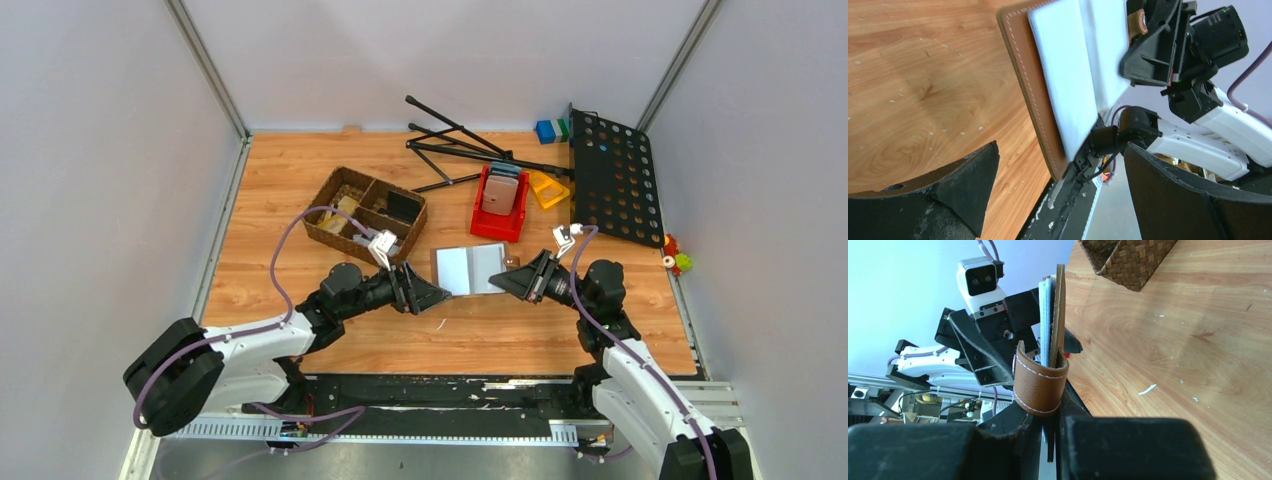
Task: Take the credit cards out of the card holder
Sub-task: Remove the credit card from the card holder.
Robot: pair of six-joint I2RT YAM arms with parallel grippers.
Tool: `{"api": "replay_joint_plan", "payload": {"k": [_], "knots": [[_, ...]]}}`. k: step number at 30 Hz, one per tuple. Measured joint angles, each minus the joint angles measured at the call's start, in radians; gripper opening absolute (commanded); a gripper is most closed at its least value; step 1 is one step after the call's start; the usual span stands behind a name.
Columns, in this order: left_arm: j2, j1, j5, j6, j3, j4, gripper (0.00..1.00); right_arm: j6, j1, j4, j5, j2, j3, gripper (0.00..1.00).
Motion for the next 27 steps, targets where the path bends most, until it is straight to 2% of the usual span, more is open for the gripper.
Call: {"api": "replay_joint_plan", "payload": {"k": [3,7,8,12,13,15,16,18,19,21,23,27], "knots": [[0.003,0.000,-0.023,0.001,0.010,-0.006,0.98,0.022,0.000,0.018,-0.014,0.000,-0.005,0.00],[0.030,0.000,-0.030,-0.003,0.037,0.006,0.79,0.043,0.000,0.032,-0.028,0.000,-0.006,0.00],[0.063,-0.003,-0.033,-0.003,0.066,0.010,0.69,0.048,0.000,0.040,-0.038,0.000,-0.006,0.00],[0.073,-0.006,-0.034,-0.010,0.076,0.022,0.49,0.046,0.010,0.037,-0.042,0.000,-0.006,0.00],[0.081,-0.008,-0.032,-0.013,0.081,0.031,0.40,0.043,0.015,0.035,-0.042,0.000,-0.006,0.00],[0.101,-0.009,-0.027,-0.022,0.087,0.058,0.05,0.037,0.027,0.032,-0.042,0.000,-0.006,0.05],[0.111,-0.009,-0.025,-0.028,0.087,0.071,0.00,0.032,0.031,0.030,-0.042,0.000,-0.006,0.15],[0.124,-0.010,-0.014,-0.033,0.088,0.089,0.00,0.012,0.033,0.011,-0.040,0.000,-0.005,0.36],[0.124,-0.010,-0.013,-0.033,0.088,0.087,0.00,-0.014,0.033,-0.020,-0.040,-0.002,0.000,0.43],[0.119,-0.010,-0.016,-0.023,0.088,0.065,0.00,-0.077,0.034,-0.127,-0.030,-0.014,0.028,0.46],[0.100,-0.010,-0.027,-0.010,0.088,0.018,0.00,-0.154,0.036,-0.246,0.001,-0.041,0.070,0.41],[0.044,-0.010,-0.041,0.017,0.089,-0.058,0.00,-0.277,0.036,-0.389,0.056,-0.106,0.135,0.19]]}}
